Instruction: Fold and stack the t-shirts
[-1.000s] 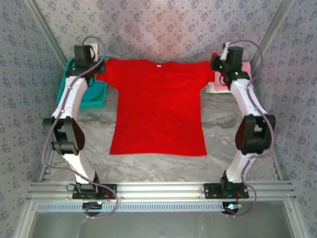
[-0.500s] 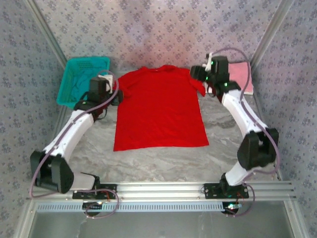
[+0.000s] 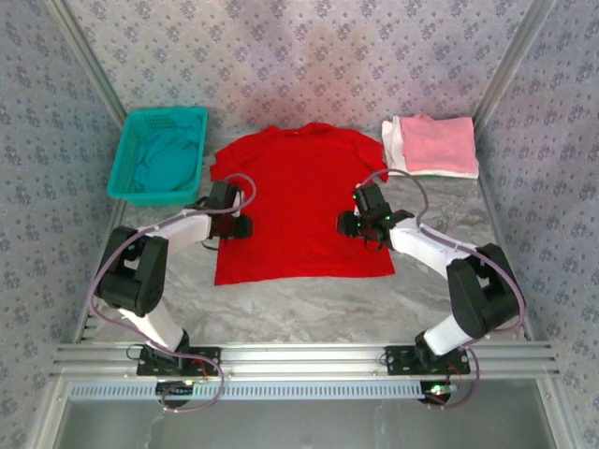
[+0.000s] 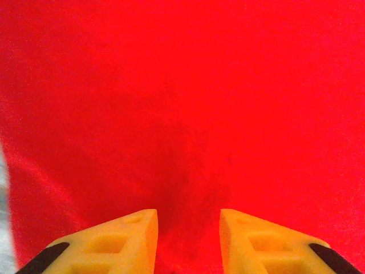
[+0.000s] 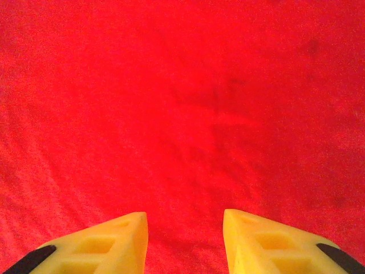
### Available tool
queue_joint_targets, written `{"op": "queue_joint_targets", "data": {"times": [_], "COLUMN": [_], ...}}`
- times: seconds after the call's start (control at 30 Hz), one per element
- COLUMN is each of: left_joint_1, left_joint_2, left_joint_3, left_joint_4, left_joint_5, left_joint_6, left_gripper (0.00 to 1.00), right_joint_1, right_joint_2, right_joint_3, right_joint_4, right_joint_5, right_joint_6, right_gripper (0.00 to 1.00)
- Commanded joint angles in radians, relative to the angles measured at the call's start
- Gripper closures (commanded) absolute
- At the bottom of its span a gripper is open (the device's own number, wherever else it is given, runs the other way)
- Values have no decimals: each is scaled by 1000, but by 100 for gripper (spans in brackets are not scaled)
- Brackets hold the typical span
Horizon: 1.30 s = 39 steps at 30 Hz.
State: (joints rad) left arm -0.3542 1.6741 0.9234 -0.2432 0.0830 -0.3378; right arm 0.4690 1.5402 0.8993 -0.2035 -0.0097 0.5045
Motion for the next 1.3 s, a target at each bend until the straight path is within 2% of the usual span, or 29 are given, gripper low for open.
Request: {"op": "queue_joint_targets", "data": {"times": [0.0, 0.23, 0.4, 0.53, 0.63, 0.77, 0.9, 1.0, 1.1, 1.17, 1.27], "left_joint_1": [-8, -92, -240, -364, -397, -363, -220, -114, -25, -4, 8], "left_joint_2": [-9, -102, -197, -310, -386, -410, -335, -185, 64, 218, 395], "left_joint_3": [-86, -234, -302, -291, -242, -124, -41, 90, 349, 522, 738], "left_joint_4": [67, 76, 65, 38, 2, -87, -5, 20, -65, -134, -221], "left_joint_5": [56, 119, 195, 249, 264, 173, 180, 143, 159, 165, 152], "left_joint_6": [-87, -202, -322, -383, -354, -210, -126, -45, 31, 86, 118], "left_gripper": [67, 67, 69, 70, 71, 71, 69, 67, 67, 76, 76], "right_joint_1": [-6, -85, -167, -215, -236, -242, -207, -197, -176, -134, -85], "right_joint_2": [43, 133, 208, 282, 334, 310, 173, 61, -42, -76, -84], "right_joint_3": [-35, -50, -29, 43, 108, 164, 142, 66, -19, -34, -67], "right_joint_4": [2, 26, 45, 43, 32, 5, -42, -34, 10, -9, 1], "right_joint_5": [21, -53, -102, -111, -140, -152, -50, -15, -9, 13, -1], "right_joint_6": [72, 116, 141, 133, 132, 132, 95, 116, 143, 144, 178], "right_gripper": [59, 56, 54, 54, 55, 57, 54, 54, 54, 54, 55]}}
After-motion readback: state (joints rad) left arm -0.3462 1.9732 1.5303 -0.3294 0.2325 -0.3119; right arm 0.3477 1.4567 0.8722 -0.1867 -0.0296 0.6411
